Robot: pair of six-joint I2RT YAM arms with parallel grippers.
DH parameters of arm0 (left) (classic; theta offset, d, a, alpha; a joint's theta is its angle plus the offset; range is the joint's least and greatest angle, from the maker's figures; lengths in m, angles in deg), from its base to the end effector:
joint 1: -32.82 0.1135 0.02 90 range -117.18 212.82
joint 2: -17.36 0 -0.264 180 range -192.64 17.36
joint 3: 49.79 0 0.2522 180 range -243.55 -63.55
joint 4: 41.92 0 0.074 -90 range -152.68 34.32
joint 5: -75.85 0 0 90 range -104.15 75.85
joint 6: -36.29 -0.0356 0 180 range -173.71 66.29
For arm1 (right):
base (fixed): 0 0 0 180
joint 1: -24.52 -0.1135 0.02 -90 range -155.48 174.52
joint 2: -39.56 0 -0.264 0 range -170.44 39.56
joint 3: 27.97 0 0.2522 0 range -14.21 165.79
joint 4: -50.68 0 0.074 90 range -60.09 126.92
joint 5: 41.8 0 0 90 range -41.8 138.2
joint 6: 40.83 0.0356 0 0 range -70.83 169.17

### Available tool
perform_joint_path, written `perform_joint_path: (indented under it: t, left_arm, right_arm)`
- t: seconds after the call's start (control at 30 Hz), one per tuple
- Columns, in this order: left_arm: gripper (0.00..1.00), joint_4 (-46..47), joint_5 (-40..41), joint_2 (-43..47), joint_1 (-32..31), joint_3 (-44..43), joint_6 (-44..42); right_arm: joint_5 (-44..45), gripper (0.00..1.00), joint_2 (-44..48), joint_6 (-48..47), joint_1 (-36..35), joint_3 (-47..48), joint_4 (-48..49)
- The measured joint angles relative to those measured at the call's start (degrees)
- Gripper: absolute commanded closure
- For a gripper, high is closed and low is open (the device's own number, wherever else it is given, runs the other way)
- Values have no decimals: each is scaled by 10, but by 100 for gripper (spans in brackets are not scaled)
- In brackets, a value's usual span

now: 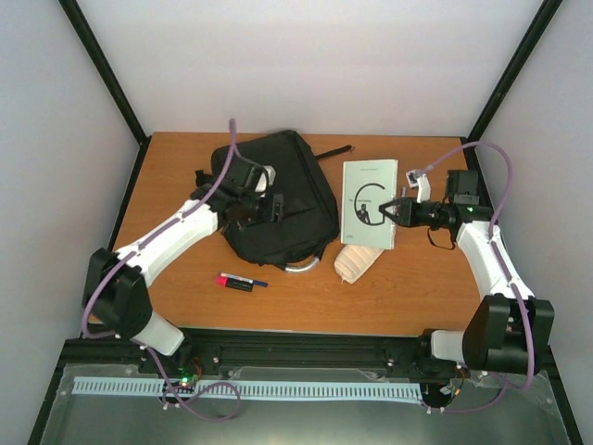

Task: Pack the student bag
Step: Place the book in the student bag.

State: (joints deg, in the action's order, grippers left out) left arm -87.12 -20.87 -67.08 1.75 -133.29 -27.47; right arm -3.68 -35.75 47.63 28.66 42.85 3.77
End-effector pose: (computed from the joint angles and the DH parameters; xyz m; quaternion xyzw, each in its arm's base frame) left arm 0.2740 -0.1699 0.2933 0.0609 0.9243 -0.2265 0.3011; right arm 0.2657 0.0088 0.2741 -0.1253 0.8518 0.3976 0.3173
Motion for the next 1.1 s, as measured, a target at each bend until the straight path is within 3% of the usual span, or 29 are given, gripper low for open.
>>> perform_joint_path:
  t: [0.2,0.5,0.73,1.1]
  left_arm:
    - [28,-114,45,-77,-47,-15,-135]
    - [28,-166,52,-139,-100,-55,-235]
    - [21,-211,122,-159,-138,-60,-261]
    - [30,-242,203,-161,-145,-43,-261]
  right_arm:
    - [-17,97,32,-13,36,-37,40]
    - [-68,97,35,-12,69,-45,62]
    - [-86,97,37,-11,85,-46,64]
    - [-99,97,37,-10,87,-46,64]
